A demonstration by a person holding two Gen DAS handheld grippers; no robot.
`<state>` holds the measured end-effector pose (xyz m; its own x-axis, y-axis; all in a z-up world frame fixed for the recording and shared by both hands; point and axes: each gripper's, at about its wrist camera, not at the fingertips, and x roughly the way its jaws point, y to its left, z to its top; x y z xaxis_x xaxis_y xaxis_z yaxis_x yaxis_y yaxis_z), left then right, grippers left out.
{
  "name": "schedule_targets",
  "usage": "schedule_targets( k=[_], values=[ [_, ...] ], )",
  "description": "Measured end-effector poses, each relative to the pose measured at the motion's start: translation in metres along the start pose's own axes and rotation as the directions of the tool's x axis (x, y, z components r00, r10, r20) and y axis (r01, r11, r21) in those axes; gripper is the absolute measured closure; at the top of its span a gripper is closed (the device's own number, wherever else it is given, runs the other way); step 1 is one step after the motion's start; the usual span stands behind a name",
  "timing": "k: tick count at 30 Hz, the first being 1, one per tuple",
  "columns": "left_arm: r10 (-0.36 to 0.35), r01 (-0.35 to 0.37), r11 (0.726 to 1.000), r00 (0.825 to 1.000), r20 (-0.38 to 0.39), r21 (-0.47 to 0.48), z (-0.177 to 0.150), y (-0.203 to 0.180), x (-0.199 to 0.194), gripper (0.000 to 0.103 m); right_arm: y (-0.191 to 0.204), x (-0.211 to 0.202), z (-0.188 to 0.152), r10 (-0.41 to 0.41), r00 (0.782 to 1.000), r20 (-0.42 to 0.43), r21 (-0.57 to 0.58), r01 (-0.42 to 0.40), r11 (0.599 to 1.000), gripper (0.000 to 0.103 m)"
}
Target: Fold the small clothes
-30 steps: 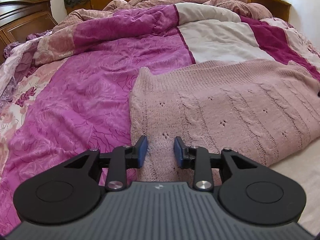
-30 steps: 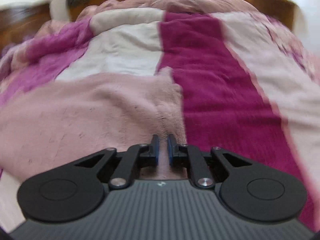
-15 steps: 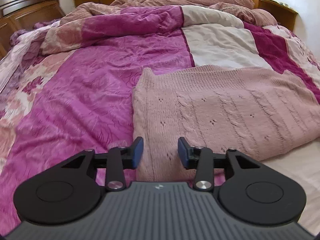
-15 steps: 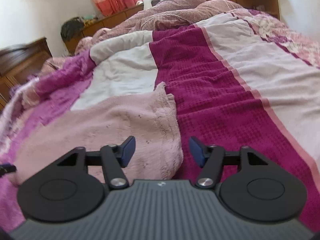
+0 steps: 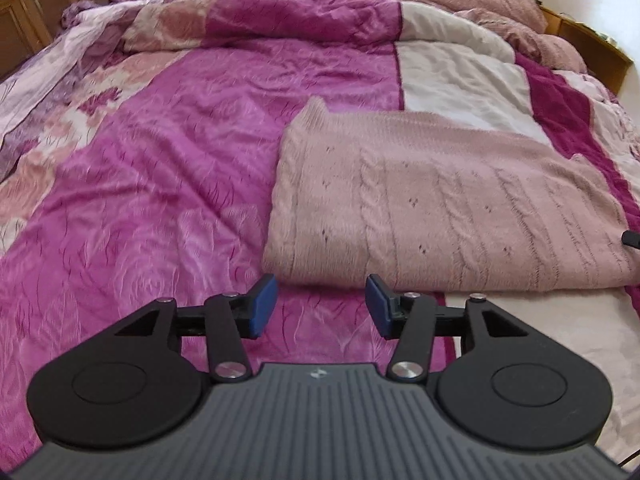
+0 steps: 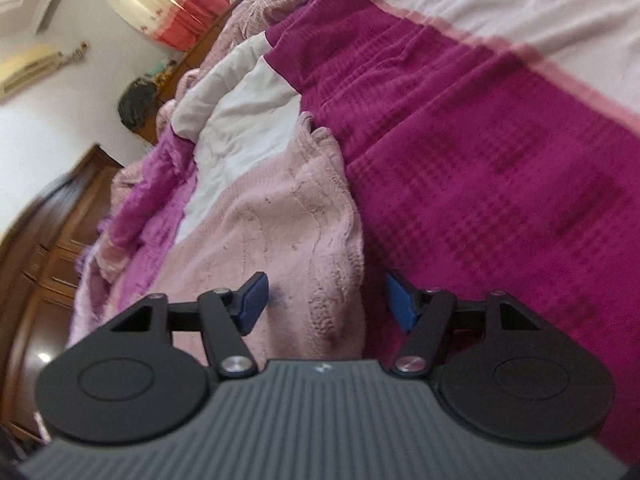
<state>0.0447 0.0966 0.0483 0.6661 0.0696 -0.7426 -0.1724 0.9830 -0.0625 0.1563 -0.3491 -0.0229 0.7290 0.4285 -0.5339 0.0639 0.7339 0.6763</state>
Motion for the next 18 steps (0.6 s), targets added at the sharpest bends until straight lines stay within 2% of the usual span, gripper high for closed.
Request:
schedule_targets(
  k=[4, 13, 18],
  values=[
    [0.02, -0.02, 1.0, 0.999, -0.027, -0.011, -0.002, 0.0, 0.006, 0.046, 0.001, 0.009, -0.003, 0.066, 0.998, -0.013, 0.045, -0.065, 0.997, 0.037],
    [0.047, -0.048, 0.999, 0.997, -0.054, -0.017, -0.001, 0.001, 0.016, 0.046, 0.0, 0.012, -0.003, 0.082, 0.997, 0.0, 0.05, -0.082, 0.995, 0.038],
    [0.053, -0.054, 0.999, 0.997, -0.062, -0.008, -0.002, 0.001, 0.017, 0.046, -0.005, 0.012, -0.002, 0.085, 0.996, 0.005, 0.081, -0.085, 0.993, 0.047]
  ],
)
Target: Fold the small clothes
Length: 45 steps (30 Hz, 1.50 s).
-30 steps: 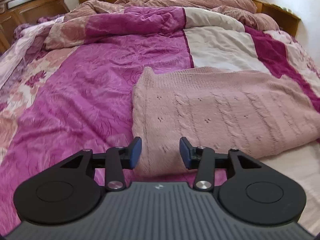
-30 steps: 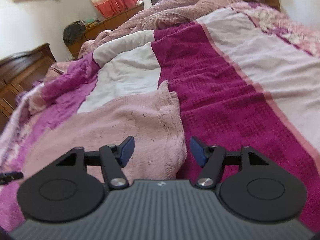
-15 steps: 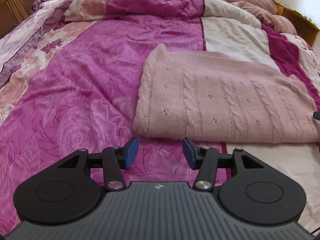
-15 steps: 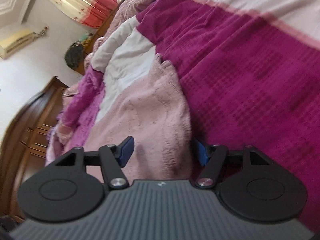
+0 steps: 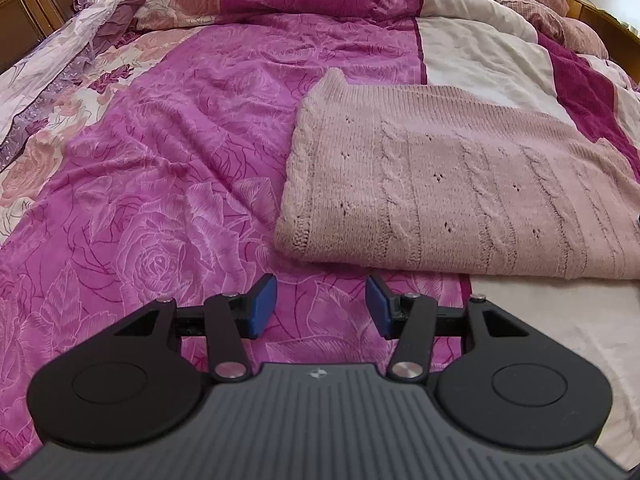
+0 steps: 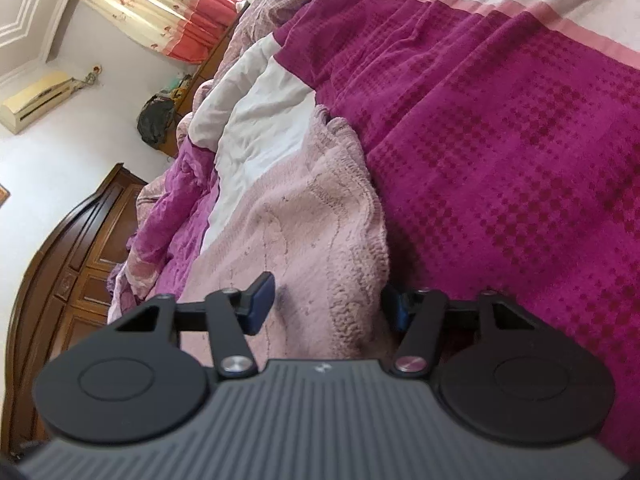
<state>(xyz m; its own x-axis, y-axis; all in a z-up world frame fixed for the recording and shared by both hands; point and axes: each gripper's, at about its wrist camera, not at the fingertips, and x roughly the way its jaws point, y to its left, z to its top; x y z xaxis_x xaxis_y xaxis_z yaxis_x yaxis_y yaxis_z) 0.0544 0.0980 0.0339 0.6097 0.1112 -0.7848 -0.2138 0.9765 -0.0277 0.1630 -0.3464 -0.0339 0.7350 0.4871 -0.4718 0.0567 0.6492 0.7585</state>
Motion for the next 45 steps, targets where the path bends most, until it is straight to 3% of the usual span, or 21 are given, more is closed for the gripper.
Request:
schedule_targets(
  k=[3, 4, 5, 13, 27, 36, 42, 45],
  values=[
    [0.005, -0.005, 1.0, 1.0, -0.003, 0.002, 0.0, 0.0, 0.0, 0.046, -0.002, 0.001, 0.0, 0.004, 1.0, 0.003, 0.026, -0.004, 1.0, 0.056],
    [0.006, -0.006, 1.0, 1.0, -0.003, 0.003, 0.0, 0.0, 0.0, 0.046, -0.001, 0.002, -0.001, 0.0, 1.0, 0.002, 0.026, 0.0, 1.0, 0.068],
    [0.008, -0.008, 1.0, 1.0, -0.003, 0.004, 0.0, 0.0, 0.0, 0.046, -0.001, 0.003, -0.001, 0.0, 1.0, -0.005, 0.024, 0.001, 1.0, 0.071],
    [0.022, -0.022, 1.0, 1.0, -0.01, 0.005, 0.0, 0.004, -0.002, 0.046, 0.009, 0.002, 0.0, -0.008, 1.0, 0.01, 0.01, 0.008, 1.0, 0.074],
    [0.045, -0.045, 0.999, 0.999, 0.022, 0.013, 0.009, 0.024, -0.02, 0.046, 0.102, 0.003, 0.015, 0.009, 0.999, 0.033, -0.245, -0.001, 0.969, 0.076],
    [0.073, -0.072, 0.997, 0.996, 0.05, -0.005, 0.02, 0.056, -0.033, 0.046, 0.198, 0.029, 0.003, 0.062, 0.997, -0.045, -0.444, -0.076, 0.893, 0.076],
    [0.084, -0.082, 0.996, 0.994, 0.066, -0.035, 0.02, 0.076, -0.038, 0.046, 0.259, 0.058, -0.036, 0.097, 0.986, -0.132, -0.553, -0.154, 0.819, 0.076],
    [0.086, -0.083, 0.995, 0.994, 0.063, -0.056, 0.018, 0.084, -0.037, 0.046, 0.27, 0.085, -0.064, 0.07, 0.975, -0.209, -0.578, -0.181, 0.796, 0.076]
  ],
)
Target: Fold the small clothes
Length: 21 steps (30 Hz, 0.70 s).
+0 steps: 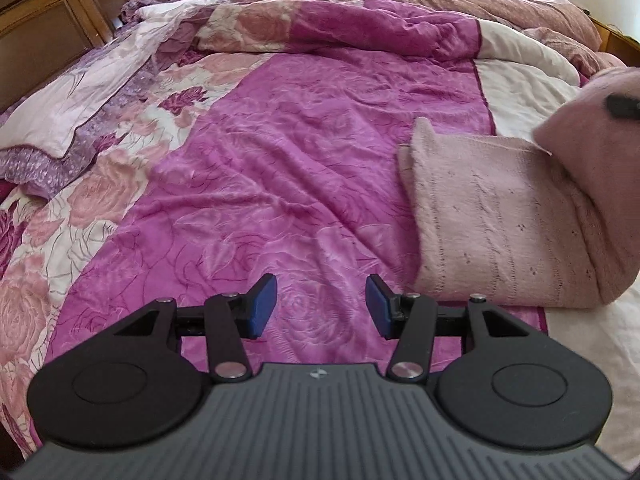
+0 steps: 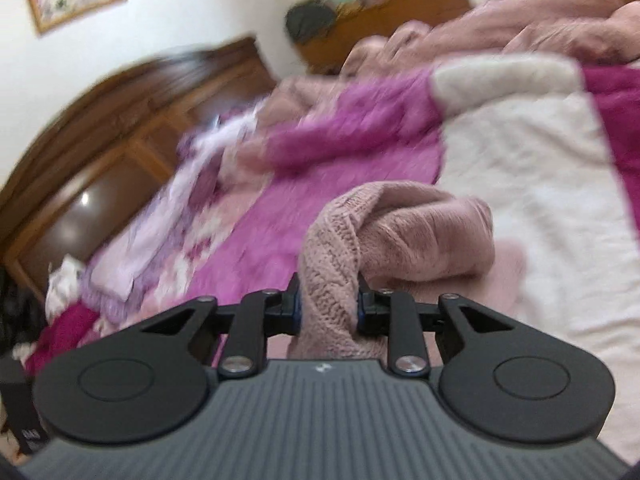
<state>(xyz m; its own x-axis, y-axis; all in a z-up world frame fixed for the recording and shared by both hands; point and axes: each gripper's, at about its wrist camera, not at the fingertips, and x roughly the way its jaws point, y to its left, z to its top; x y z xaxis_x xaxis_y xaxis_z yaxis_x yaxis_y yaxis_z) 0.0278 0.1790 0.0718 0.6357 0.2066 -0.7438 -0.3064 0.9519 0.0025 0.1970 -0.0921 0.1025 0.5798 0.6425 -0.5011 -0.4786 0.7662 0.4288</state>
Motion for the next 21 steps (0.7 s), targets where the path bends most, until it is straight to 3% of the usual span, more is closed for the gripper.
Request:
schedule_targets(
  k=[6, 9, 17, 21],
  values=[
    [-0.003, 0.003, 1.0, 1.0, -0.011, -0.017, -0.006, 0.008, 0.005, 0.046, 0.017, 0.073, -0.051, -0.025, 0.98, -0.198, -0.05, 0.015, 0.999, 0.077],
    [-0.005, 0.005, 1.0, 1.0, -0.008, -0.02, -0.006, 0.009, 0.005, 0.046, 0.019, 0.075, -0.058, -0.015, 0.982, -0.188, -0.041, 0.008, 0.999, 0.077],
    [-0.029, 0.029, 0.998, 1.0, 0.011, -0.063, -0.004, 0.022, 0.007, 0.046, 0.049, 0.055, -0.028, 0.0, 0.991, -0.136, -0.088, -0.012, 0.996, 0.077],
    [-0.022, 0.022, 0.997, 1.0, 0.012, -0.068, -0.003, 0.026, 0.009, 0.046, 0.07, 0.075, -0.038, -0.007, 0.981, -0.192, -0.145, -0.021, 0.989, 0.076]
  ],
)
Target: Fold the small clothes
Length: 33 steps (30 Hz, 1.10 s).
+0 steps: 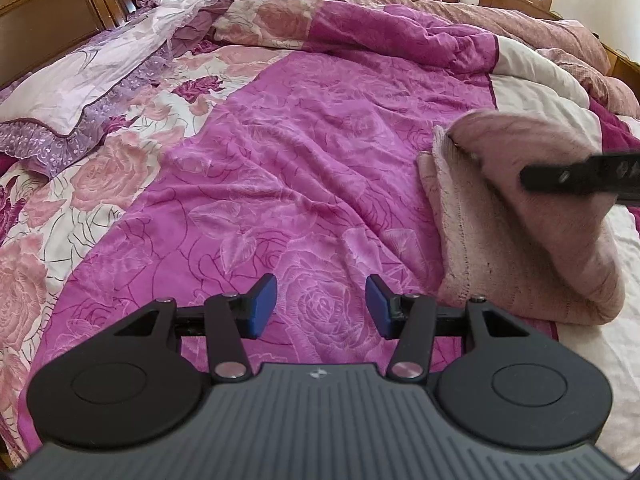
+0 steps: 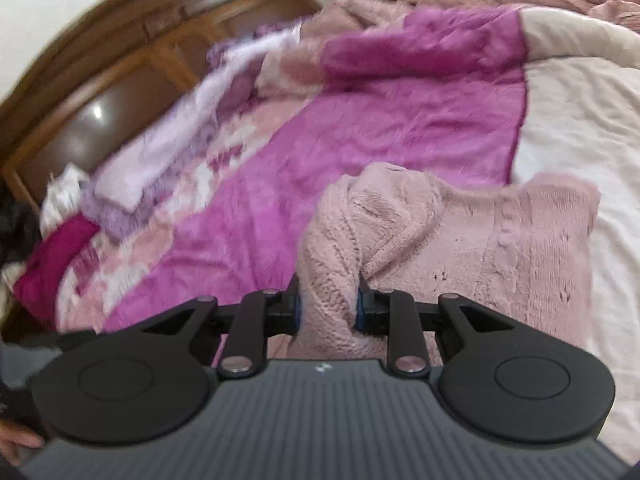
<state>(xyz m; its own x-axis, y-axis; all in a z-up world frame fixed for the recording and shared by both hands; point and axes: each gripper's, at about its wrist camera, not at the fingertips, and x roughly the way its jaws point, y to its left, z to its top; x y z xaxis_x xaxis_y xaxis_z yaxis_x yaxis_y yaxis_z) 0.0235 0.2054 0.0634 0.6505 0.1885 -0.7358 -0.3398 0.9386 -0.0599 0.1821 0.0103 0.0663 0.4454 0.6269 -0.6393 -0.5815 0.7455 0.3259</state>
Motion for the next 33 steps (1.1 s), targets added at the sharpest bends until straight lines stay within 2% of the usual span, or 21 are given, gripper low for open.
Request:
schedule_targets(
  k=[3, 5, 8, 13, 16, 20, 25, 28, 32, 33],
  values=[
    [0.005, -0.005, 1.0, 1.0, 0.003, -0.004, 0.0, 0.002, -0.001, 0.046, 0.01, 0.024, -0.017, -0.053, 0.998, -0.029, -0.026, 0.052, 0.998, 0.069],
    [0.004, -0.004, 1.0, 1.0, 0.008, -0.003, 0.001, 0.002, -0.004, 0.046, 0.016, 0.022, -0.026, -0.053, 0.998, 0.017, -0.027, 0.054, 0.998, 0.06],
    [-0.002, 0.002, 1.0, 1.0, 0.023, 0.014, 0.005, 0.001, -0.01, 0.046, 0.02, 0.005, -0.026, -0.011, 0.998, 0.054, -0.019, 0.012, 1.0, 0.054],
    [-0.044, 0.042, 0.999, 0.997, 0.06, 0.026, 0.019, -0.009, -0.021, 0.046, 0.015, -0.043, -0.026, 0.041, 0.986, 0.161, -0.017, -0.039, 0.999, 0.055],
    [-0.091, 0.089, 0.996, 0.992, 0.086, 0.033, 0.03, -0.023, -0.027, 0.046, 0.0, -0.063, -0.028, -0.017, 0.98, 0.196, -0.001, 0.018, 1.0, 0.055],
    [-0.156, 0.149, 0.987, 0.981, 0.113, 0.069, 0.048, -0.055, -0.026, 0.045, -0.025, -0.075, -0.036, -0.139, 0.967, 0.214, 0.052, 0.131, 0.99, 0.054],
    [-0.231, 0.221, 0.969, 0.969, 0.084, 0.111, 0.067, -0.094, 0.008, 0.045, -0.054, -0.081, -0.051, -0.234, 0.949, 0.21, 0.143, 0.207, 0.968, 0.054],
    [-0.203, 0.192, 0.971, 0.977, 0.068, 0.143, 0.074, -0.112, 0.036, 0.045, -0.063, -0.081, -0.059, -0.258, 0.944, 0.204, 0.155, 0.229, 0.961, 0.054],
    [-0.178, 0.173, 0.979, 0.983, 0.035, 0.11, 0.077, -0.119, 0.074, 0.045, -0.076, -0.073, -0.068, -0.272, 0.945, 0.179, 0.184, 0.24, 0.953, 0.054],
    [-0.193, 0.189, 0.977, 0.981, 0.027, 0.095, 0.076, -0.117, 0.08, 0.05, -0.078, -0.07, -0.069, -0.272, 0.947, 0.171, 0.192, 0.238, 0.952, 0.054]
  ],
)
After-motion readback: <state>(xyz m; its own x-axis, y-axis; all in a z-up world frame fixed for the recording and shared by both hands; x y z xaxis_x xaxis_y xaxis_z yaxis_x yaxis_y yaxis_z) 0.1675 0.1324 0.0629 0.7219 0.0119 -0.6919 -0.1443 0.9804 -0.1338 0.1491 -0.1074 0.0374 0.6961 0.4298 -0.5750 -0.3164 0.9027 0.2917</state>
